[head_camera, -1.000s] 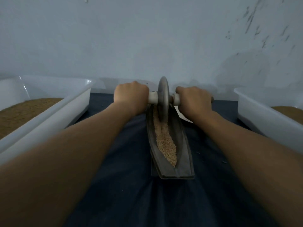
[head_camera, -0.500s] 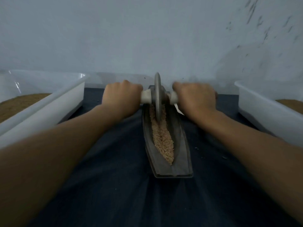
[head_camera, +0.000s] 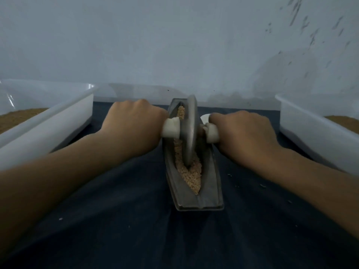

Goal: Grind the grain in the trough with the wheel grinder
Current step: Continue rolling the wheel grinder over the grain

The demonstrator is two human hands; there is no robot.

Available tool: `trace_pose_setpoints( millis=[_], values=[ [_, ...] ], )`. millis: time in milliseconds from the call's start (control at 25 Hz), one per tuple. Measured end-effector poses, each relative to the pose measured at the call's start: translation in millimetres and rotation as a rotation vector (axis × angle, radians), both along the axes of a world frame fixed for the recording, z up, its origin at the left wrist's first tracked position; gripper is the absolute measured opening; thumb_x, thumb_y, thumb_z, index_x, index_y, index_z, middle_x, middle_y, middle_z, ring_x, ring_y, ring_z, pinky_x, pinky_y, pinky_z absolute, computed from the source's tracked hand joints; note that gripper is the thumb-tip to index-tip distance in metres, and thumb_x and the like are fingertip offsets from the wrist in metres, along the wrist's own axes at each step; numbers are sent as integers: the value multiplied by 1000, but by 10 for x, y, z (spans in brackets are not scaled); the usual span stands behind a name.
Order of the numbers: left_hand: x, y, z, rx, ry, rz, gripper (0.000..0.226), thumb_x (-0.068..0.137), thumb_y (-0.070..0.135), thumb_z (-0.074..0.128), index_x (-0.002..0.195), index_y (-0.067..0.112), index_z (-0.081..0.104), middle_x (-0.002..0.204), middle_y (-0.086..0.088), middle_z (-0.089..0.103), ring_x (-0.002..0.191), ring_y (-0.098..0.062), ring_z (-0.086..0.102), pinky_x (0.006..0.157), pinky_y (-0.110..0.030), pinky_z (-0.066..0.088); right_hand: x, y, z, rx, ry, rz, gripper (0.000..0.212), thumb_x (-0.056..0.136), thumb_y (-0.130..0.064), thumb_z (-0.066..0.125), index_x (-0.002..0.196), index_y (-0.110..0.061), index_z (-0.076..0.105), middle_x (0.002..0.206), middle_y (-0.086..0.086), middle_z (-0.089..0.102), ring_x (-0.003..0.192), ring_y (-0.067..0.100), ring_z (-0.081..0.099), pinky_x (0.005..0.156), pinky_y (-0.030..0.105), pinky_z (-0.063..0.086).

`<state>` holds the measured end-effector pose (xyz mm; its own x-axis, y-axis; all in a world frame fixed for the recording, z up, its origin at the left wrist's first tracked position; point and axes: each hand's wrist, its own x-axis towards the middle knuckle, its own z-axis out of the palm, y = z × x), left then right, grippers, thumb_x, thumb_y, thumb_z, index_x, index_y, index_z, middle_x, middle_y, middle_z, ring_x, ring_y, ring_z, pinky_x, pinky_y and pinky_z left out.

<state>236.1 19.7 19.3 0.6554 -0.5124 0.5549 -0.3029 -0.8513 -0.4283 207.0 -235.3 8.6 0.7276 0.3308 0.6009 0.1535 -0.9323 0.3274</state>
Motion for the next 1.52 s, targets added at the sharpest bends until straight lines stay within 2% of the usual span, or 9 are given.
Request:
trace_pose_setpoints(
  millis=[80,240,480,600,720,880,1040,1320,1520],
  values=[
    [290,-99,13,-138,122,110,9,84,28,63,82,27,54,69,1,47,61,-27,53,53,-32,38,331,158,113,-8,-10,-85,17,80,-22,70,92,-26,57,72,0,61,62,30,58,50,23,13],
    [530,-163,89,-284,300,217,13,90,22,58,101,20,64,88,-6,57,75,-28,56,64,-37,44,713,419,409,15,87,-128,18,89,-12,61,105,-19,62,98,8,68,90,33,64,68,34,32],
    [-1,108,32,-49,-25,-46,36,66,30,75,69,29,39,57,11,13,43,-16,20,46,-17,13,93,-2,-71,30,-17,-6,28,71,-30,78,80,-26,52,61,-4,48,51,27,50,48,20,8],
    [163,21,-22,-92,39,78,8,79,31,67,82,29,60,61,5,32,48,-20,38,47,-25,25,391,50,-24,75,-33,-41,21,74,-27,72,84,-25,53,65,1,53,58,30,55,47,24,17],
    [490,-174,191,-151,201,236,19,88,24,58,105,23,67,92,-9,60,84,-33,63,65,-36,42,760,222,175,160,91,-112,17,82,-10,58,94,-22,57,87,10,62,82,37,63,54,33,26],
    [395,-207,265,-39,180,188,15,85,28,62,99,24,66,82,-2,55,72,-27,58,61,-35,39,492,133,71,220,187,-89,9,88,-24,63,93,-24,55,86,5,61,78,30,59,58,33,34],
    [133,20,48,-67,103,60,8,80,31,65,79,32,57,60,8,28,48,-13,25,47,-24,20,117,31,-35,81,-46,-8,25,67,-31,80,79,-29,59,60,-7,36,53,22,34,49,19,11],
    [586,-322,307,-48,141,230,20,84,21,60,103,22,67,89,-7,58,79,-30,60,64,-35,39,810,184,84,303,137,-107,12,86,-15,58,89,-26,56,78,1,50,84,35,62,61,33,36],
    [103,-262,264,36,129,183,14,89,21,56,100,23,66,83,-3,56,80,-30,63,60,-35,38,282,18,-33,248,179,15,12,86,-36,65,92,-30,57,76,-3,57,71,30,57,55,32,37]
  ],
)
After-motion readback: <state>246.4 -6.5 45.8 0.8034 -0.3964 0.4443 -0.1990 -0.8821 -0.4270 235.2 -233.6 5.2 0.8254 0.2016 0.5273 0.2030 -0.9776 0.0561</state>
